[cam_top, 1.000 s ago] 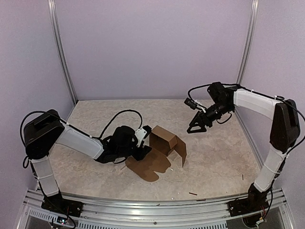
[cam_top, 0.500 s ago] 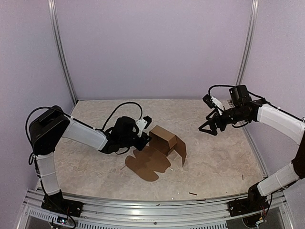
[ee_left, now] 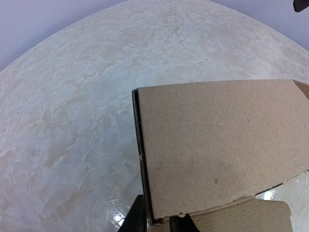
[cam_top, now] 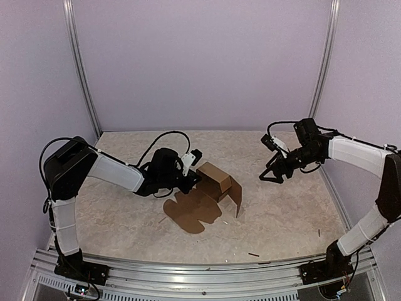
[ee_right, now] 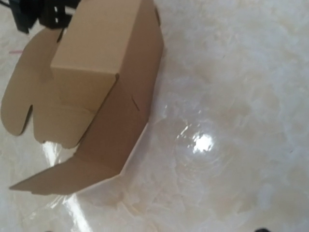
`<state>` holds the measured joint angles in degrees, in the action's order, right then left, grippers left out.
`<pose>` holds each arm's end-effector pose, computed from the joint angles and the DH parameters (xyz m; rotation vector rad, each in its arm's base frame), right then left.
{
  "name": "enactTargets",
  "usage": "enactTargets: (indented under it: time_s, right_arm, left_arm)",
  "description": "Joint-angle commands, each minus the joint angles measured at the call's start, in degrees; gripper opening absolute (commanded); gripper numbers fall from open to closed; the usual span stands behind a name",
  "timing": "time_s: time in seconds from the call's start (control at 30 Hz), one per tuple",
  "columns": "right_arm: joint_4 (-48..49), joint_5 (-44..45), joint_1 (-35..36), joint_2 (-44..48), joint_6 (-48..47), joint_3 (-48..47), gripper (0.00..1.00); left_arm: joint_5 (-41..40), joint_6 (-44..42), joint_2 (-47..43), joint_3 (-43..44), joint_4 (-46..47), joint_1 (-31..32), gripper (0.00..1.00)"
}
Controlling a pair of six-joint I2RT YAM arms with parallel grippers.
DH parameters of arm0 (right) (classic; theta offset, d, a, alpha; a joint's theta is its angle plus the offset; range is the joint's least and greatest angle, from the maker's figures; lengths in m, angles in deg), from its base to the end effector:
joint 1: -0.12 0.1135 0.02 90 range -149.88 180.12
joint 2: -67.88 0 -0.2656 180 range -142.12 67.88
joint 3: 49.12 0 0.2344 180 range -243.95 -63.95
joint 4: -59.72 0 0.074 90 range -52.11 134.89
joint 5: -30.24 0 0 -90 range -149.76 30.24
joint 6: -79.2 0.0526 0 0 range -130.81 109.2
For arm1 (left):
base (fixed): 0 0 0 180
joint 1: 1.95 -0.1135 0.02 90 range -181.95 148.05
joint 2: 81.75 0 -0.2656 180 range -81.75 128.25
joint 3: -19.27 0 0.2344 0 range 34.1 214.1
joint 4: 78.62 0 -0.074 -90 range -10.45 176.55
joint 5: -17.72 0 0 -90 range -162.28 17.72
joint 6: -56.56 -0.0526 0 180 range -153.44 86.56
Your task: Fold the paper box
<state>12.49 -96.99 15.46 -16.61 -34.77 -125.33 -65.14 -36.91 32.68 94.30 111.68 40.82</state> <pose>0.2732 0.1080 0.2486 -1.0431 2.1747 0.7497 0.3048 -0.2908 0.1452 0.9037 1.9187 -0.5435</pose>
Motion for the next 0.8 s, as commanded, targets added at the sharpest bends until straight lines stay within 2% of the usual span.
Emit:
enactTargets:
  time_s: [0.0,0.2,0.47,0.57,0.77]
  right_arm:
    - [-0.81,-0.56,-0.18,-4.19,0.83,-4.45,0.84]
    - [-2.54,-3.02,3.33,-20.17,8.51,-23.62,0.74]
    - [-14.59,-8.1,12.48,-42.71,11.23,-53.46,0.81]
    - [-14.89,-6.87,14.78,-46.48,12.11,-58.51,0.83]
    - [-15.46,-4.62,16.66,-49.82,12.47,-60.44,0.84]
  left_arm:
    - [2.01,-0.33,0.42,2.01,-0.43,-0.31,0.16]
    - [1.89,0.85,0.92,-0.08,2.45,-0.27,0.17]
    - [1.71,0.65,-0.27,-3.86,6.18,-0.31,0.17]
    - [1.84,0.59,-0.2,-4.08,6.14,-0.41,0.17]
    - [3.1,1.2,-0.46,-4.99,7.13,-1.07,0.16]
